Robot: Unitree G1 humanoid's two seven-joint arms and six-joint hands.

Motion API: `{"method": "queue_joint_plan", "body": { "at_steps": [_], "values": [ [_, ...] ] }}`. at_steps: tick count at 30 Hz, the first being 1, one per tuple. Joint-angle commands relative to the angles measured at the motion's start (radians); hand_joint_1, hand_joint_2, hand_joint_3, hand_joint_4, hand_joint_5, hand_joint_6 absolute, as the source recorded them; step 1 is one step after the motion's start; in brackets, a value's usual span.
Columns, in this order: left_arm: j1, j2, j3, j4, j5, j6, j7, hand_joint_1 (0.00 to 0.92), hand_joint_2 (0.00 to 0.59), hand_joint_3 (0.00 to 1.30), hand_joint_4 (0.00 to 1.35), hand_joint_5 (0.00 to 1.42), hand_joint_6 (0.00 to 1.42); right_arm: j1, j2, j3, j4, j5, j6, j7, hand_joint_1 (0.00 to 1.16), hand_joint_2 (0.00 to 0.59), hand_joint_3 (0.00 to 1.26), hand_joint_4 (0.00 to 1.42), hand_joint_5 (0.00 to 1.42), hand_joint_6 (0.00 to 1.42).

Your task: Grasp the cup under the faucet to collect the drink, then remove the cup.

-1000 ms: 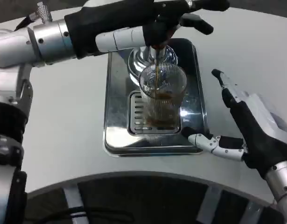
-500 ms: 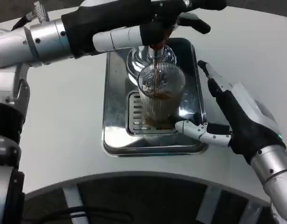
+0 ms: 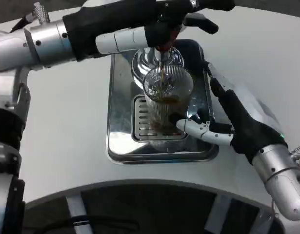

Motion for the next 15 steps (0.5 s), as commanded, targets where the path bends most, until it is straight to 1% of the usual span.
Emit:
{"method": "queue_joint_plan", "body": {
  "at_steps": [1, 6, 15],
  "values": [
    [0.048, 0.017, -0.018, 0.024, 0.045, 0.011, -0.019, 0.000, 0.080, 0.11, 0.01, 0.13, 0.01, -0.012, -0.003, 0.017, 0.029, 0.013, -0.002, -0.019, 0.44, 0.183, 0.00, 0.00, 0.00, 0.00],
    [0.048, 0.016, -0.018, 0.028, 0.046, 0.011, -0.015, 0.000, 0.080, 0.11, 0.01, 0.13, 0.01, -0.023, -0.005, 0.032, 0.049, 0.019, -0.003, -0.028, 0.44, 0.182, 0.00, 0.00, 0.00, 0.00],
    [0.047, 0.015, -0.018, 0.028, 0.047, 0.014, -0.009, 0.000, 0.080, 0.11, 0.01, 0.13, 0.01, -0.035, -0.006, 0.045, 0.074, 0.027, -0.009, -0.046, 0.43, 0.180, 0.00, 0.00, 0.00, 0.00]
  ]
}}
